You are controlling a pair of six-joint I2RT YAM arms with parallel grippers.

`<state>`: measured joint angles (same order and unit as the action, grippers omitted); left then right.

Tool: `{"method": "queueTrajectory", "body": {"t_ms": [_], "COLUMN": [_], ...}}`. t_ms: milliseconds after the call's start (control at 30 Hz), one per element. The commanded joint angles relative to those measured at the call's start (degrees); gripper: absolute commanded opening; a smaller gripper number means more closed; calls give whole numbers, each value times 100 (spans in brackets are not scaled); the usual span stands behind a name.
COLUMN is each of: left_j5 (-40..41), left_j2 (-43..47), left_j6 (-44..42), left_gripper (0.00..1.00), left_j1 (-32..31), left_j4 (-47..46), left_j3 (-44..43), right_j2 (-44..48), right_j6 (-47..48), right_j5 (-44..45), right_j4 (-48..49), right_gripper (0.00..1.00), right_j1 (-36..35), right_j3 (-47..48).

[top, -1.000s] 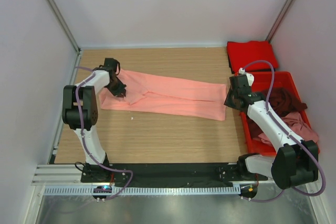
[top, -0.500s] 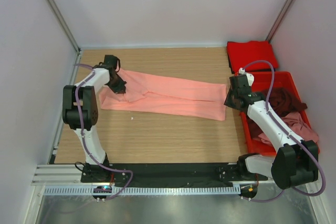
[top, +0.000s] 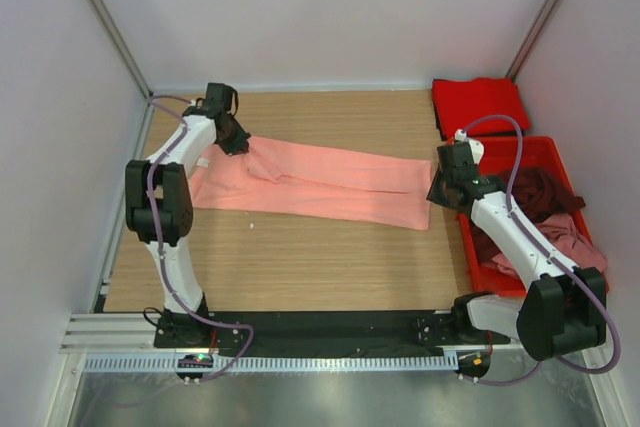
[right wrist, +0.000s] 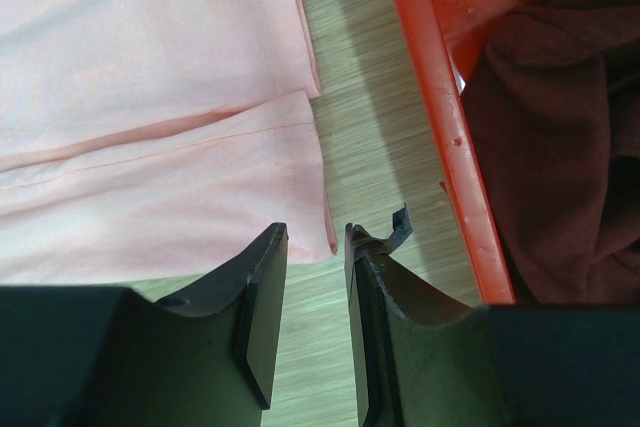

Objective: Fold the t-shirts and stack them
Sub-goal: Fold the tshirt

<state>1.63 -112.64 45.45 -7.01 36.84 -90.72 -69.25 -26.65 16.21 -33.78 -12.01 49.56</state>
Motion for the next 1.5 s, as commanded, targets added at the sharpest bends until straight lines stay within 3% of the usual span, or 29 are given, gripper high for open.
{"method": "queueTrajectory", "body": {"t_ms": [0, 900, 1000, 1033, 1233, 1367, 1467], "left_j5": [-13, -22, -40, -127, -523, 1, 582], "left_j2": [-153, -557, -653, -680, -506, 4, 294], "left_j6": [-265, -889, -871, -854, -696, -801, -775], "left_gripper": [0, 1, 9, 15, 27, 34, 34], "left_j1": [-73, -530, -530, -530, -530, -530, -539], "left_j4": [-72, -195, -90, -63, -106, -55, 531], "left_j3": [-253, -728, -877, -938, -1001, -729, -518], "right_j2": [-18, 17, 17, 17, 52, 123, 158], "right_j6": [81, 81, 73, 73, 90, 81, 90], "right_j5": [41, 32, 40, 32, 32, 40, 23], "right_j4": [197, 205, 205, 205, 170, 135, 117], "right_gripper": [37, 37, 37, 37, 37, 37, 37], "right_j1": [-3, 6, 6, -3, -3, 6, 6], "right_j3": [133, 98, 98, 89, 98, 98, 115]}}
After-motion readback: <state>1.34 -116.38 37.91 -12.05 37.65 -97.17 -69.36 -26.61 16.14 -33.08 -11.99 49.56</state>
